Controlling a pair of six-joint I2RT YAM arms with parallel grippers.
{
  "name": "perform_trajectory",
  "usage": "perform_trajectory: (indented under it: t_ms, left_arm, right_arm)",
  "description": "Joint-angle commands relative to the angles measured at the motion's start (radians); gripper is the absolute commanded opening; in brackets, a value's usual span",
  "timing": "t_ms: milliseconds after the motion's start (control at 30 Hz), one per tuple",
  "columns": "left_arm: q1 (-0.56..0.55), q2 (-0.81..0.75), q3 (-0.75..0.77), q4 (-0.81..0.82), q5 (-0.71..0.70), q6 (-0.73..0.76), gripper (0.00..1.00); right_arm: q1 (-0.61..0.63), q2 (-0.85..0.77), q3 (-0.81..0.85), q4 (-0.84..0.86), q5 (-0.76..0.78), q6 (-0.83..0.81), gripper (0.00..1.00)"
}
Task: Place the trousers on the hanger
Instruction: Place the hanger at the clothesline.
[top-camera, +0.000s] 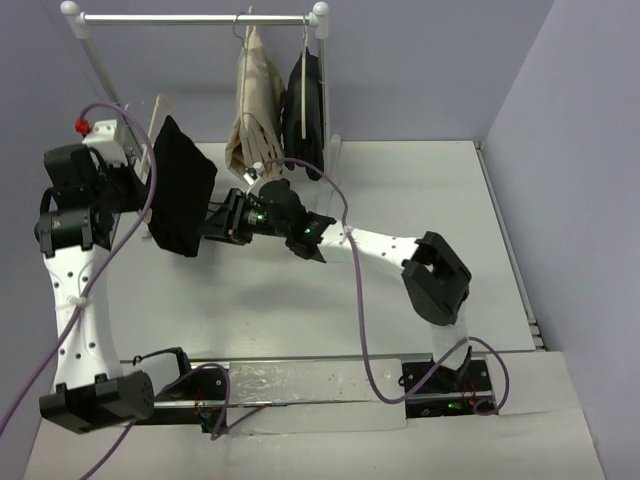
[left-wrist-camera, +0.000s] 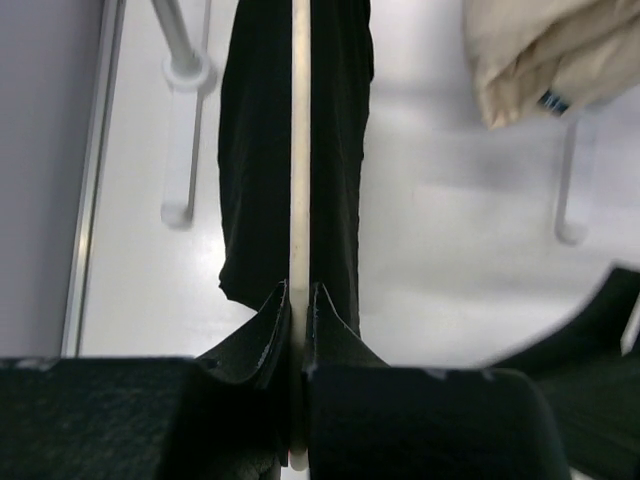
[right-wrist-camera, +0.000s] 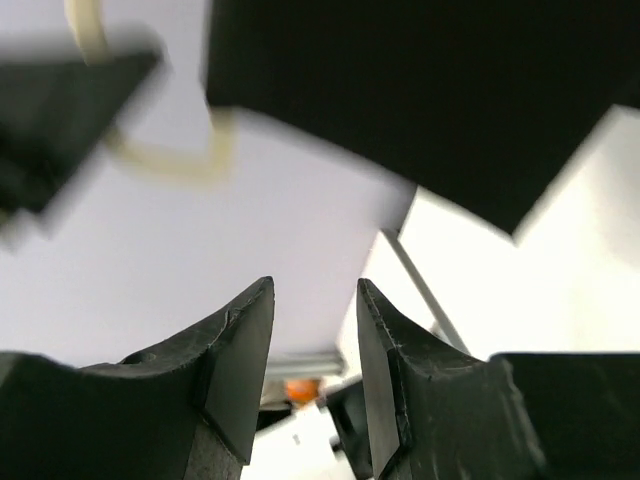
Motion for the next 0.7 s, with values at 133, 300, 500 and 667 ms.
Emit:
perform_trajectory:
  t_ms: [133,300,500,667]
  left_arm:
    - [0.007,0.145,0.304,0.177,0.058,-0.003,0.0]
    - [0.004,0.251,0.461,0.22,0.07,-0.014,0.0]
    - [-0.014,0.395,0.66,0.232,0.036,-0.026,0.0]
    - [-0.036,0.472,0.723,0.255,-0.024,-0.012,0.0]
  right_arm:
    - [0.002,-0.225,-0.204,-0.085,0.075,-0.215,0.46]
    - [-0.003,-0.278,-0.327,-0.077,0.094,-0.209,0.46]
    - [-0.013,-0.267,-0.318,-0.098,0.095,-0.223,0.46]
    - [-0.014,-0.255,-0.321,-0.1,0.092,-0.212,0.45]
